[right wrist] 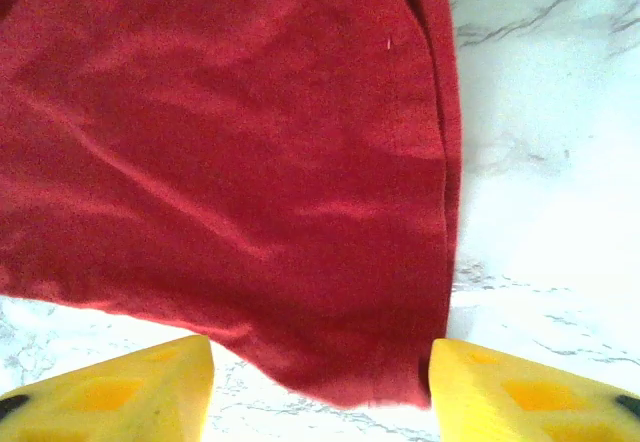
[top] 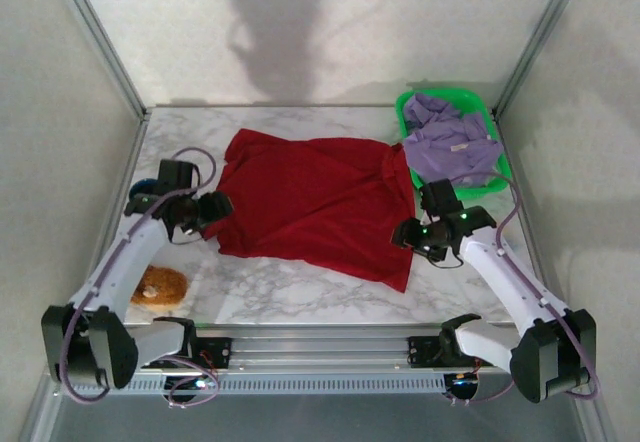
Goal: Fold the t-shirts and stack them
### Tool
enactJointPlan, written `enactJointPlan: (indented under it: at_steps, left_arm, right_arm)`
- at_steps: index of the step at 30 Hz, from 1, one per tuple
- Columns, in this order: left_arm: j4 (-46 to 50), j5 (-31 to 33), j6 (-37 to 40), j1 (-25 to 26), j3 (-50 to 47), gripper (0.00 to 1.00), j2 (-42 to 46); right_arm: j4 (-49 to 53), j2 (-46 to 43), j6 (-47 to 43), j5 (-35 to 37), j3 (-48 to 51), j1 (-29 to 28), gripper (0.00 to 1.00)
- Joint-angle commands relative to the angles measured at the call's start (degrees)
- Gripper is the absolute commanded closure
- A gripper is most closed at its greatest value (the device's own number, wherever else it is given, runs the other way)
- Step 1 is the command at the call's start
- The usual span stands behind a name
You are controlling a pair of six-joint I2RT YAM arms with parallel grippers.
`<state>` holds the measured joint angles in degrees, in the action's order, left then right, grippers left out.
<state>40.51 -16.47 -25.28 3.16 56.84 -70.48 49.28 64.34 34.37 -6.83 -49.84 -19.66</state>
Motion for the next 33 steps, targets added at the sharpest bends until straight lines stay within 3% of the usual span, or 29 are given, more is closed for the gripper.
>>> enactJointPlan:
  at_steps: [1,5,10,14,19,22,33]
  left_arm:
    - [1.63,1.69,3.57,-0.75,9.62,0.32,-5.59]
    - [-1.38,1.05,6.07,-1.68,22.31,0.32,-19.8]
    - [-8.95,-2.79,3.78,-3.16,40.05,0.37,-40.87]
    - [-6.72,-1.61,3.75,-3.16,60.22,0.4,-58.02]
    - [-2.33,0.25,4.11,-3.07,81.26,0.42,-73.31]
    - [-2.85,0.92,3.85,-3.16,84.89,0.44,-77.35]
    - [-5.79,0.55,4.51,-0.98,81.46,0.49,-80.44]
  right_arm:
    - [3.77,-0.06,-1.87,3.9,-5.33,-0.29,0.37]
    - [4.42,2.46,-3.23,3.55,-10.81,-0.29,0.36]
    - [2.54,6.92,-4.03,2.78,-16.8,-0.2,0.36]
    - [2.56,10.36,-4.83,2.7,-21.34,0.02,0.35]
    - [1.41,12.46,-4.75,2.04,-23.02,0.32,0.35]
    - [1.35,13.48,-4.92,1.78,-23.21,0.5,0.35]
    - [1.96,12.97,-5.37,1.69,-23.69,0.94,0.35]
